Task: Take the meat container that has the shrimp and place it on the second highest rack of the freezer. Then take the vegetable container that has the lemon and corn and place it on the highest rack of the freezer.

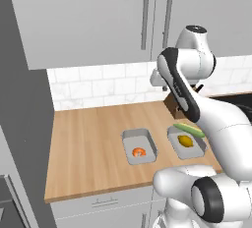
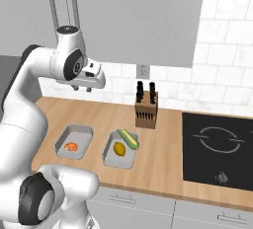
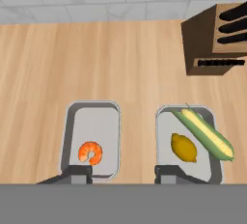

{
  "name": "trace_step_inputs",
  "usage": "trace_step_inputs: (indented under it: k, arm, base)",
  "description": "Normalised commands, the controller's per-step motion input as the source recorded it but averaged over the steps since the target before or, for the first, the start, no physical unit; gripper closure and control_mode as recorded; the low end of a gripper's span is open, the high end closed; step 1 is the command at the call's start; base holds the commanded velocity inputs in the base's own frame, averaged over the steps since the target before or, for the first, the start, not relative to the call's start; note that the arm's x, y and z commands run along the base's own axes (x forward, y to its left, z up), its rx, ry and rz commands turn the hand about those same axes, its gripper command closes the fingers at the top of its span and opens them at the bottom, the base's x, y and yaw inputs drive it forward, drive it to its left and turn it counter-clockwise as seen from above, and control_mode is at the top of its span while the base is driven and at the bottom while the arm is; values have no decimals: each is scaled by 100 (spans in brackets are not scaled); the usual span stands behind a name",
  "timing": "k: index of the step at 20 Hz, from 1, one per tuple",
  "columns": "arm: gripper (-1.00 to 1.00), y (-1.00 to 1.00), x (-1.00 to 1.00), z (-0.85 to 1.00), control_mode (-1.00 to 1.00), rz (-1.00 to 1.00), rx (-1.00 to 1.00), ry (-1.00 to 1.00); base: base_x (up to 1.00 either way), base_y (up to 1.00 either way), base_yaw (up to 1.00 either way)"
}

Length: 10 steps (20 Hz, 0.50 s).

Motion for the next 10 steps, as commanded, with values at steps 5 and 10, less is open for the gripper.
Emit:
trace_step_inputs:
  k: [5, 10]
  arm:
    - [-100, -13, -55, -11, -100, -9, 2, -11]
    - [-100, -2, -89, -66, -100, -31, 1, -15]
  base:
    - [0, 0, 0]
    - [0, 0, 0]
